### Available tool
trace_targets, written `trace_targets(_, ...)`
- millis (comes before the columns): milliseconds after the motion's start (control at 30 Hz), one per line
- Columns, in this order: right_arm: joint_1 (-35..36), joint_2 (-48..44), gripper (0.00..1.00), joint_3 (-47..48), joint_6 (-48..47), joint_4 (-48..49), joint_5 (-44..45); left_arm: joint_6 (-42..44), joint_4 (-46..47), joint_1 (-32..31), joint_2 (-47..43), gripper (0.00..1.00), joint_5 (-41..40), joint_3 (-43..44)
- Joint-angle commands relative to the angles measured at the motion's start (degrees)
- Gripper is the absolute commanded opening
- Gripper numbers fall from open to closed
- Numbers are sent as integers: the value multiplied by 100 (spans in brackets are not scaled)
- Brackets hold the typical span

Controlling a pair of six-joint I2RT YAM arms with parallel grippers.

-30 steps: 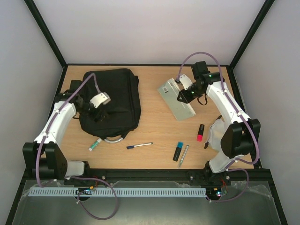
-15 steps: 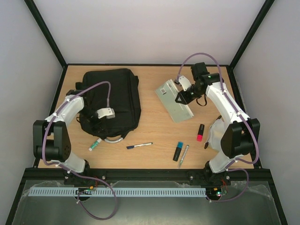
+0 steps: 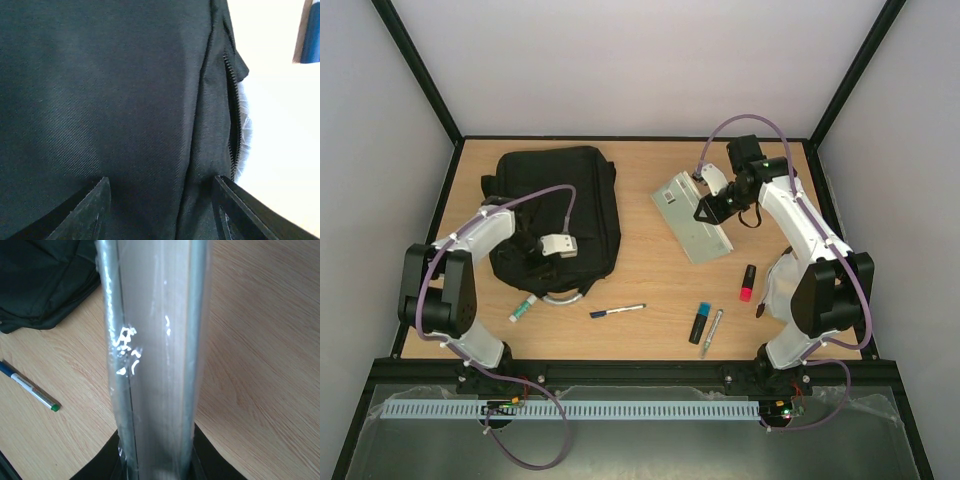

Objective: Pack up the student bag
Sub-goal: Place the book in the student bag.

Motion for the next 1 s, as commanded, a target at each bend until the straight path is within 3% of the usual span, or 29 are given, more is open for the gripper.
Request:
trace_targets(0, 9, -320, 1, 8, 44, 134, -232, 286, 211, -234, 2, 58, -182, -283)
trace_targets(100, 3, -325, 1, -4, 57, 134, -219, 198, 493, -352, -14, 55, -381, -448)
trace_targets(300, 8, -310, 1, 30, 95, 158, -185, -131, 843, -398, 98, 33, -344, -291)
trace_targets(433, 8, -291, 1, 41, 221, 297, -24, -480, 922, -420, 159, 13, 47, 78)
trace_targets(533, 8, -266, 1, 105, 316, 352, 59, -768, 956, -470, 236, 5, 317, 422)
trace_targets(833, 4, -274, 1, 269, 544, 435, 97, -1740, 889, -588, 385, 2, 1272, 1653)
trace_targets(967, 8, -329, 1, 353, 549, 230, -374, -2099, 894, -589, 418, 2, 1549, 2114)
